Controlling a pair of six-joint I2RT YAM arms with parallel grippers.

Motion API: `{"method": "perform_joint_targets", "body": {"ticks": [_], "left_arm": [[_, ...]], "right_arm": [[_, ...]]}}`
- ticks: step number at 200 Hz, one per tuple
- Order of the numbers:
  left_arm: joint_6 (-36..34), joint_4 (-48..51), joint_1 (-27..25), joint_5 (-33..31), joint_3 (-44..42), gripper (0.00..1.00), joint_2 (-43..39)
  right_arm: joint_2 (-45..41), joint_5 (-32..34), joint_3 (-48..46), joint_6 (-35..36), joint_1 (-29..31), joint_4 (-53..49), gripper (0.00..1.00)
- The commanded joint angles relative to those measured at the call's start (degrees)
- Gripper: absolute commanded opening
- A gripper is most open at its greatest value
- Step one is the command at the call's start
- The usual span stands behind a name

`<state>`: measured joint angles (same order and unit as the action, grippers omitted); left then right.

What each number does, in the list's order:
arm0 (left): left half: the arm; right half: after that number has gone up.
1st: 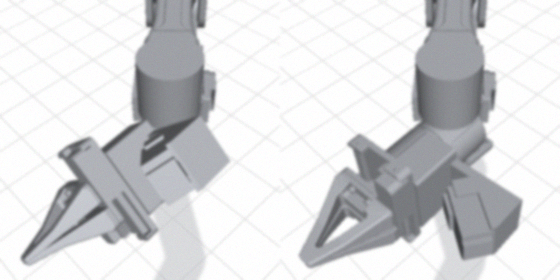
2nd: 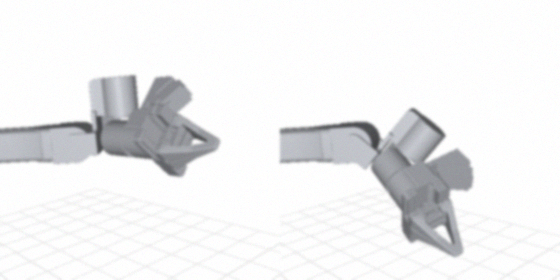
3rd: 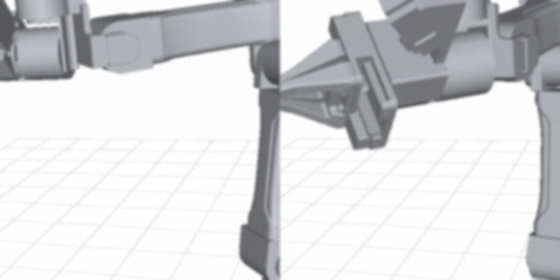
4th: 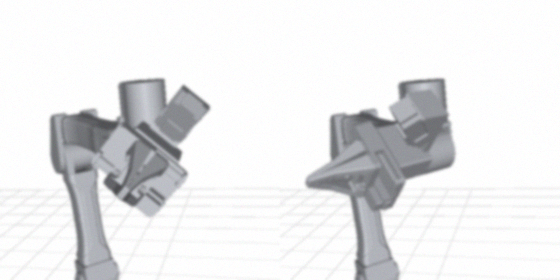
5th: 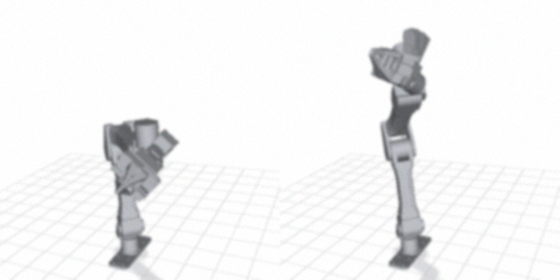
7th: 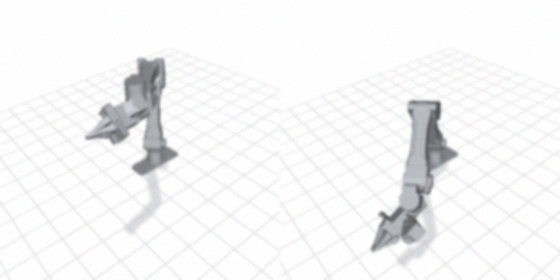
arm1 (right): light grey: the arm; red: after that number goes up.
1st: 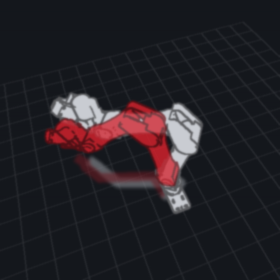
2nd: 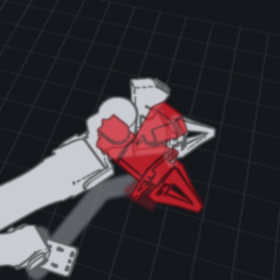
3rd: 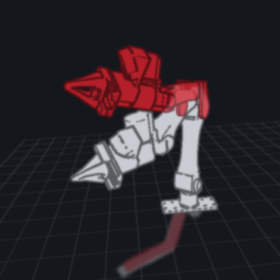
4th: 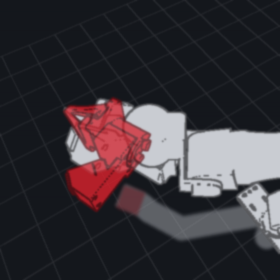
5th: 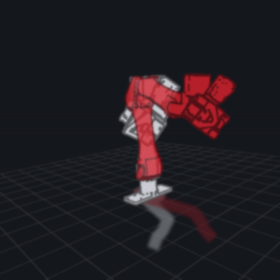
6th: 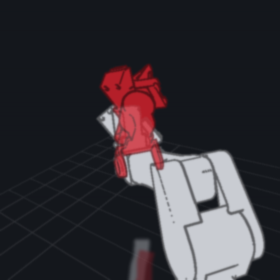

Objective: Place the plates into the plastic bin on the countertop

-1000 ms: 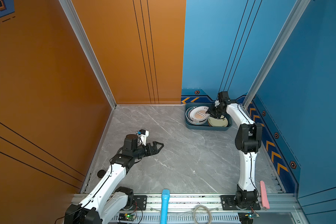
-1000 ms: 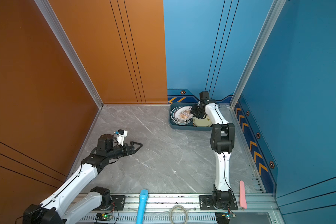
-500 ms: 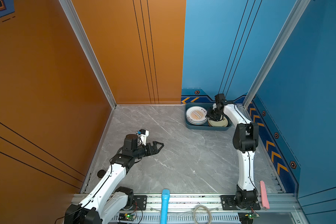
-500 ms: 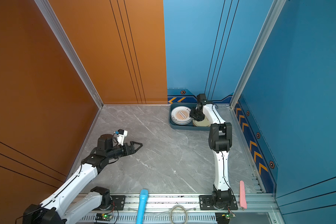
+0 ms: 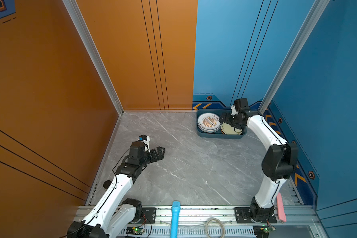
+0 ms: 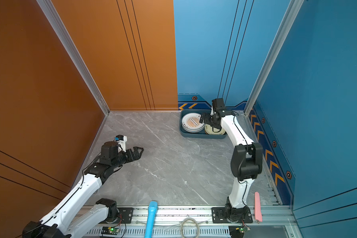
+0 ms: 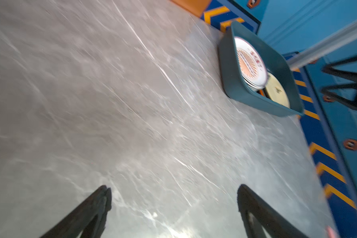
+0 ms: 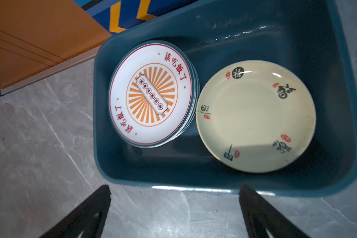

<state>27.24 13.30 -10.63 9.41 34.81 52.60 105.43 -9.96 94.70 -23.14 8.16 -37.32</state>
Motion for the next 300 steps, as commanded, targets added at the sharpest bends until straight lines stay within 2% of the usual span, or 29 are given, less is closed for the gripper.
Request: {"method": "perform_joint_targets", "body": {"ticks": [1, 22, 50, 100, 121, 139, 147, 170, 207, 221, 227, 241, 252, 262, 300], "left_arm": [[-8.25, -3.0, 0.83, -20.44, 1.68, 0.98, 1.28], [-15.07, -13.22, 1.78, -27.49, -2.13, 0.98, 3.6], [-20.97, -26.87, 3.08, -29.88, -9.07, 0.98, 7.54], [-22.03, -49.93, 5.83, -28.1, -18.55, 0.98, 16.07], [-24.03, -53.06, 6.64, -25.2, -18.52, 0.98, 17.83], [-23.76, -56.13, 7.67, -24.8, -17.79, 0.98, 20.58], [-23.36, -57.79, 8.27, -23.97, -17.46, 0.98, 21.97], [-25.61, -59.4, 9.14, -20.83, -15.8, 0.98, 25.76], [-26.41, -77.77, 9.93, -18.19, -18.6, 0.98, 37.56], [-25.22, -75.95, 9.92, -20.05, -19.28, 0.98, 35.81], [-24.65, -76.1, 9.92, -21.47, -19.27, 0.98, 35.99], [-24.28, -75.31, 9.71, -24.54, -17.67, 0.98, 37.04], [-24.66, -71.07, 9.17, -24.4, -15.99, 0.98, 36.52], [-25.81, -67.86, 8.9, -23.24, -14.1, 0.98, 36.71], [-29.94, -67.94, 6.41, -19.33, -14.5, 0.98, 36.38]], "right_arm": [[-4.22, 4.65, -10.72, 3.27, 0.45, 10.01, 1.0], [-8.07, 8.75, -20.57, 6.34, 0.34, 17.29, 1.0], [-9.74, 13.52, -28.15, 7.91, -0.97, 20.38, 1.0], [-16.62, 21.11, -44.74, 14.06, -2.46, 35.81, 1.0], [-20.48, 20.84, -55.18, 16.43, -3.24, 50.09, 1.0], [-22.29, 19.87, -63.35, 14.15, -4.74, 62.67, 1.0], [-23.81, 19.32, -64.24, 14.32, -5.0, 62.05, 1.0], [-27.12, 19.48, -69.26, 15.37, -5.2, 68.98, 1.0], [-26.54, 21.44, -73.61, 18.25, -6.39, 79.67, 1.0], [-19.18, 21.29, -76.61, 17.79, -7.03, 92.99, 1.0], [-16.34, 20.68, -75.87, 17.81, -7.18, 95.32, 1.0], [-18.72, 19.11, -71.97, 18.98, -6.85, 83.57, 1.0], [-17.31, 19.23, -72.91, 19.51, -6.37, 87.79, 1.0], [-17.73, 19.66, -72.83, 19.7, -6.15, 86.91, 1.0], [-17.71, 20.06, -72.9, 19.8, -5.97, 86.82, 1.0]]}}
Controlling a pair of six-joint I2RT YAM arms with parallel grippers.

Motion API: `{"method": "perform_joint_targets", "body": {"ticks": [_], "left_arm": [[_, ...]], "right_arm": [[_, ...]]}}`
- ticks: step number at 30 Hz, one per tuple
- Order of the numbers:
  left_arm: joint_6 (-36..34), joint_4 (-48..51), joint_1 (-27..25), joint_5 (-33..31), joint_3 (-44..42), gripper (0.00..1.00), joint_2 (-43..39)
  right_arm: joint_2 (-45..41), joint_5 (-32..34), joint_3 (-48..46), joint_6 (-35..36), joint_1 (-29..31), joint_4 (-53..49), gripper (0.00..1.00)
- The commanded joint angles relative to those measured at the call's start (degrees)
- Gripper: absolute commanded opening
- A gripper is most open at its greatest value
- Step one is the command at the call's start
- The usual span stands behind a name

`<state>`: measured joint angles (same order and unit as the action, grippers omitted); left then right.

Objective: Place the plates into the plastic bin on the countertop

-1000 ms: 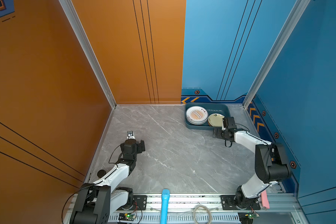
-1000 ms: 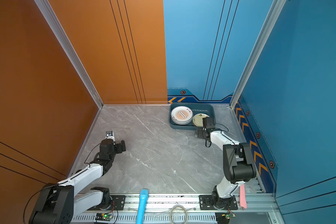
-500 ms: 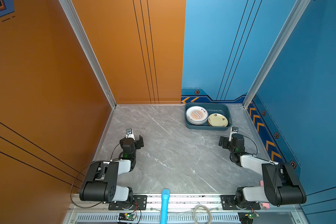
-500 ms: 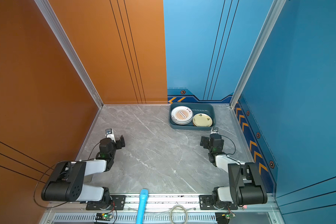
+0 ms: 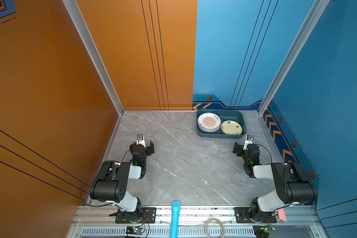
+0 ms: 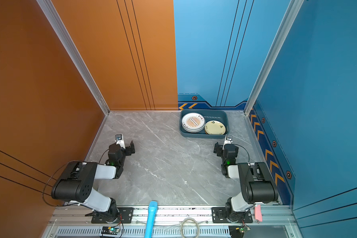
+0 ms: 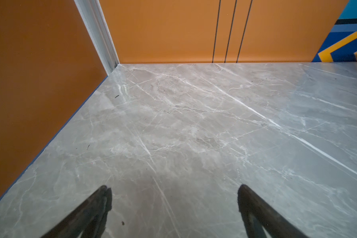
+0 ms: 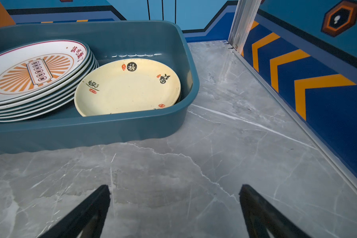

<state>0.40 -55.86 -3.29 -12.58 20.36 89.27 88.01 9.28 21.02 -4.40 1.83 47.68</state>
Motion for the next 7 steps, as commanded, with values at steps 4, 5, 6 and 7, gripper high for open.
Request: {"method": "perform_joint_targets", "body": {"ticks": [4, 5, 6, 7], "left_arm": [[-2.02, 3.57, 0.68, 4.75, 1.55, 0.98, 0.11], [-1.43, 4.2, 1.09, 4.67, 1.73, 0.98, -0.06], [-1.28, 4.13, 1.17, 4.96, 1.6, 0.98, -0.11], [-1.34, 4.13, 1.18, 4.85, 1.61, 0.98, -0.14]], "right_arm": [[-0.34, 0.86, 0.82, 1.07, 0.37, 1.8, 1.0], [-0.33, 0.87, 0.94, 1.07, 0.37, 1.8, 1.0], [-0.35, 0.92, 0.78, 1.06, 0.46, 1.93, 1.0], [-0.34, 0.99, 0.7, 1.11, 0.46, 1.96, 1.0]]}}
